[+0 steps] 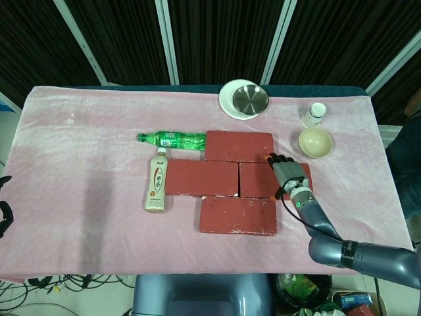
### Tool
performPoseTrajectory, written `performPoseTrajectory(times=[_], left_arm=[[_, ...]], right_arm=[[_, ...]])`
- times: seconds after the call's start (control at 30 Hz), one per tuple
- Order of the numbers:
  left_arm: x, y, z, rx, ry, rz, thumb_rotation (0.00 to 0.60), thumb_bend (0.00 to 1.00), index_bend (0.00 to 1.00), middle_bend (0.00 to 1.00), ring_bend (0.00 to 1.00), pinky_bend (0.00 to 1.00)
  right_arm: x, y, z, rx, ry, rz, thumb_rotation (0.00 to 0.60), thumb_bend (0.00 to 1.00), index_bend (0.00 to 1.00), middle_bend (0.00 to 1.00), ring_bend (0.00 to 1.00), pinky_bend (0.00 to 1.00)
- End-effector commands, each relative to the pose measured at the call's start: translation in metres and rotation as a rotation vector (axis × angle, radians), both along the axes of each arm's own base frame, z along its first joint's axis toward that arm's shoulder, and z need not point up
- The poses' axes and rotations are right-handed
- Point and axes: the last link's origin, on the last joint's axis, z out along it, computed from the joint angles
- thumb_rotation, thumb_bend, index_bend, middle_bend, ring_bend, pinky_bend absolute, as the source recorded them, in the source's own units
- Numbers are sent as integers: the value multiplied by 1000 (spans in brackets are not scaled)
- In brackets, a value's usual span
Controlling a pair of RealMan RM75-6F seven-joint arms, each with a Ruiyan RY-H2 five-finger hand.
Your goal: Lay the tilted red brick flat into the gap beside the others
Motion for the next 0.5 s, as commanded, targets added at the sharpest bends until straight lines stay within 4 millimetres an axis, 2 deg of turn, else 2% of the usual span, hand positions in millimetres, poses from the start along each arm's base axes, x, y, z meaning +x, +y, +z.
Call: performPoseTrajectory(times=[0.03, 0.17, 0.33, 0.5], left_arm=[[0, 0, 0, 1, -1, 0, 600, 736, 211, 45, 0, 0], [0, 0, 0, 1, -7, -3, 600, 736, 210, 45, 0, 0], [1, -1, 0, -6, -12, -6, 600, 736, 210, 45, 0, 0], [2, -3, -2, -19, -9, -4, 600, 736, 206, 45, 0, 0]], right_arm=[[5, 2, 10, -34, -29, 15, 600, 0, 0, 0, 0, 89], [6, 18, 48, -156, -8, 98, 600, 0, 0, 0, 0, 89], [-16, 71, 97, -351, 79, 188, 600, 0, 0, 0, 0, 89], [-51, 128, 112, -451, 179, 215, 600, 0, 0, 0, 0, 89]])
